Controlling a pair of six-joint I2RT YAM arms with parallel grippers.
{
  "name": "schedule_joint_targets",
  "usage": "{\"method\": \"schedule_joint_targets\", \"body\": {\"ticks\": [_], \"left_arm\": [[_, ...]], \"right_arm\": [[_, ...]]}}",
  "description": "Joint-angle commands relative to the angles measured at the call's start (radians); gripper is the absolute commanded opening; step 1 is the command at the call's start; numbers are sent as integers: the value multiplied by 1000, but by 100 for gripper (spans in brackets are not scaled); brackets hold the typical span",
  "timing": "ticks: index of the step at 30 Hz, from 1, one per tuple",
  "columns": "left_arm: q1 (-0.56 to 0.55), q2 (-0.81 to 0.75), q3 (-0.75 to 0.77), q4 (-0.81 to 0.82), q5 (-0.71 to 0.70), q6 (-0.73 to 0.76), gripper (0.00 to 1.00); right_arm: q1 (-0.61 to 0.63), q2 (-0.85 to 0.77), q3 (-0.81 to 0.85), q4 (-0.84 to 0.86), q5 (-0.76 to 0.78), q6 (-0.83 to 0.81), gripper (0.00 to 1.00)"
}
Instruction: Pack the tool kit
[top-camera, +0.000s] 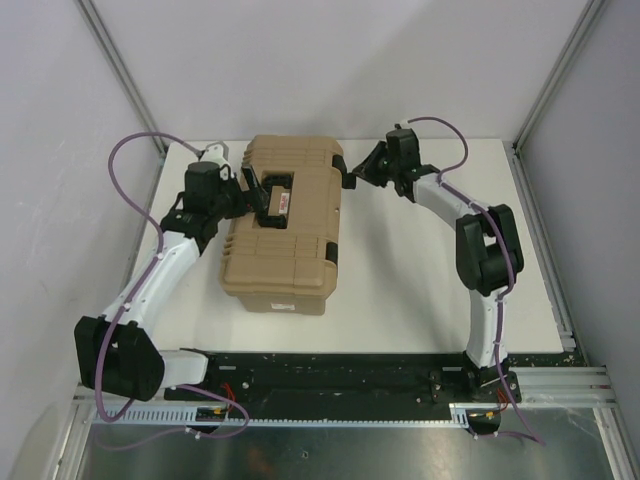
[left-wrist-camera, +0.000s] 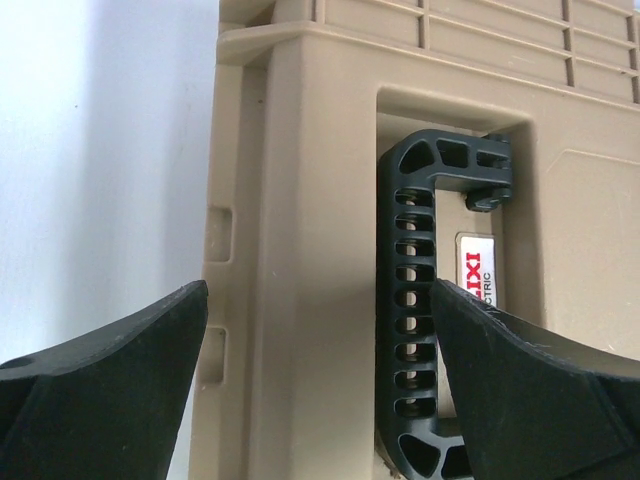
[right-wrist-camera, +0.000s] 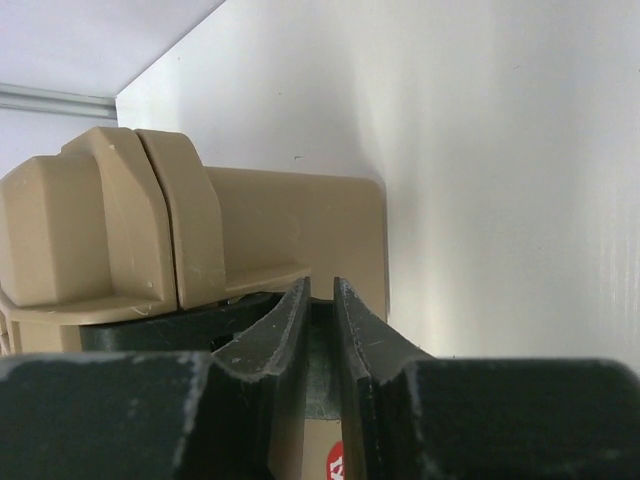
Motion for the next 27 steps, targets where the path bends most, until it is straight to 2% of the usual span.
{"method": "schedule_joint_targets", "body": {"ticks": [1,7,20,27], "left_arm": [[1,17,-57,-43,51,-27,96],[-1,35,-68,-33,105,-76,93],[-18,50,-85,-7,153,-103,90],[-23,54,-88,8,167,-113,86]], "right_arm": [[78,44,-7,-39,-78,16,18],[149,43,-95,27,-89,91,15],[242,122,-67,45,-102,197,13],[272,149,-162,209,-168,370,11]]}}
